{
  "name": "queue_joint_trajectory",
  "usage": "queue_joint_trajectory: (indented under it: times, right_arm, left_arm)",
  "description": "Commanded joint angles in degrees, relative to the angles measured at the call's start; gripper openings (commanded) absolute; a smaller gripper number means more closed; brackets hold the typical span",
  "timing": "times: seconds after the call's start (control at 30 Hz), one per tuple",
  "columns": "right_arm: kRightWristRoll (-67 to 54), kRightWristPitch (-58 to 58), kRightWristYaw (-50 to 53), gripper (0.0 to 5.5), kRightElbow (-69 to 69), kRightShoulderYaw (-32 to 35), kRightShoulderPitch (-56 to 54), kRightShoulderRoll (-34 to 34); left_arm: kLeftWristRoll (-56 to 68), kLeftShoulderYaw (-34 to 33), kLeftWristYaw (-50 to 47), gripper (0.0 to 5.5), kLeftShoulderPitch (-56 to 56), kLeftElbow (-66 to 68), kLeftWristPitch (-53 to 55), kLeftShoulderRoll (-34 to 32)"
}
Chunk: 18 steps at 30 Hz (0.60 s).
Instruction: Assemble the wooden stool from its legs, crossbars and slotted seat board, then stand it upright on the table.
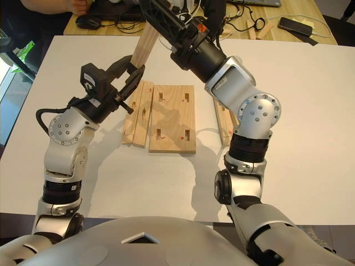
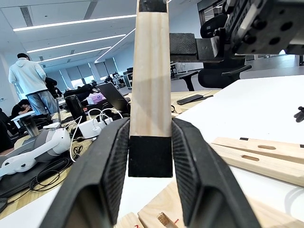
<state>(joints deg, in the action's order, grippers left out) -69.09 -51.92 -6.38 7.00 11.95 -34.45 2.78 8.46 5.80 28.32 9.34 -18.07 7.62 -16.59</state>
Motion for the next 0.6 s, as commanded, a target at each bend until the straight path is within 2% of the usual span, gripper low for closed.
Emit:
queue_joint_trajectory:
  times: [0.03, 0.43, 0.6]
  right_arm:
    - [-1.5, -0.9, -0.16, 3.07, 0.39, -0.22, -0.7, 0.23]
    - [-0.1, -3.01, 1.35, 0.93, -0.88, -1.4, 0.17, 0.72]
    - [0.22, -2.48, 0.85, 0.45, -1.32, -0.65, -0.05, 0.9]
  left_arm:
    - [-0.37, 0.54, 0.55, 1.29, -0.11, -0.76, -0.67, -0.78]
    - [-0.84, 1.08, 0.54, 1.29, -0.05, -0.38, -2.35, -1.31]
    - [-0.9, 1.32, 0.57, 1.29, -0.32, -0.3, -2.77, -1.62]
